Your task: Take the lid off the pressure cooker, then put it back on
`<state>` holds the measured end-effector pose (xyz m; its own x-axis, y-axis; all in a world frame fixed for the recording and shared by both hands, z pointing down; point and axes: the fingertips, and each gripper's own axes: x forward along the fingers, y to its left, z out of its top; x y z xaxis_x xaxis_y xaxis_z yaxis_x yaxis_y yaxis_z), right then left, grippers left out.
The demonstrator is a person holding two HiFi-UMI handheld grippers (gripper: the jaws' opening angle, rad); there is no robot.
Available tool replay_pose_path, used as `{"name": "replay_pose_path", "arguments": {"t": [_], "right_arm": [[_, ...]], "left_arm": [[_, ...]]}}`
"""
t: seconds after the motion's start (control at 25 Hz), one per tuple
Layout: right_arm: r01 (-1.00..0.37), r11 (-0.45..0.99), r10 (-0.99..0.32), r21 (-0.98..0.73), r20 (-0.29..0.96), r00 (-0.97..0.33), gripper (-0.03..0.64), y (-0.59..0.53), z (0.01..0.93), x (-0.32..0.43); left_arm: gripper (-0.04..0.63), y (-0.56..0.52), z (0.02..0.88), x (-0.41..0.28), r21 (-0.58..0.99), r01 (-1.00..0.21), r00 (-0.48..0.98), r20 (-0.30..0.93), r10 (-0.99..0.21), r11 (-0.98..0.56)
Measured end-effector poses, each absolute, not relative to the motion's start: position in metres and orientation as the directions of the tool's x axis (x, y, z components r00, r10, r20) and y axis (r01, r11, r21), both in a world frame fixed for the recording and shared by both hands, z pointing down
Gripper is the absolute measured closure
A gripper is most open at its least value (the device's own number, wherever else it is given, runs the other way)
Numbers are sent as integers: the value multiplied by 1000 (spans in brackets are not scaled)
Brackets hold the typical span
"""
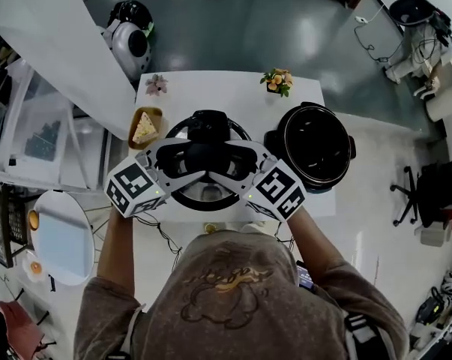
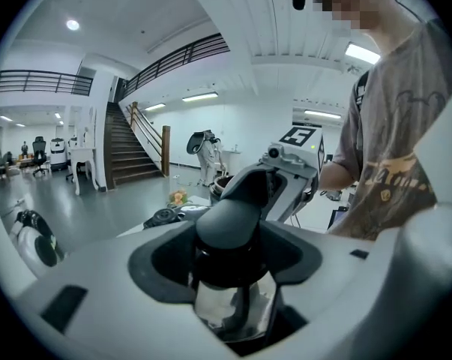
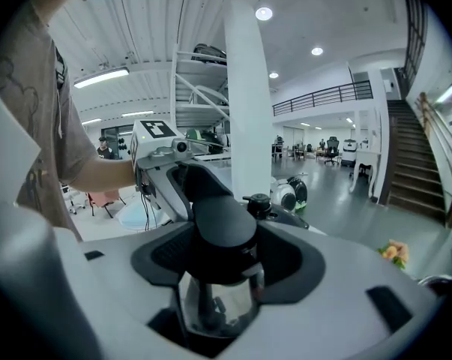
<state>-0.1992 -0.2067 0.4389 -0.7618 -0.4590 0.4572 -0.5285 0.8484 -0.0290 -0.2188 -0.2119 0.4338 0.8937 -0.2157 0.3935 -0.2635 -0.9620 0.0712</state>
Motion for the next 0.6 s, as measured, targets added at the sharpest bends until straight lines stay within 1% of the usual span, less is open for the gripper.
{"name": "replay_pose_path", "arguments": {"t": [0.24, 0.6], "right_arm": [[-601, 799, -541, 9, 447, -712, 357, -215, 407, -150], [-715, 697, -656, 55, 451, -605, 356, -216, 384, -54]], "left_arm": [[327, -222, 402, -169, 36, -181, 920, 358, -156, -983], [327, -225, 380, -71, 18, -34, 943, 332, -26, -999]]}}
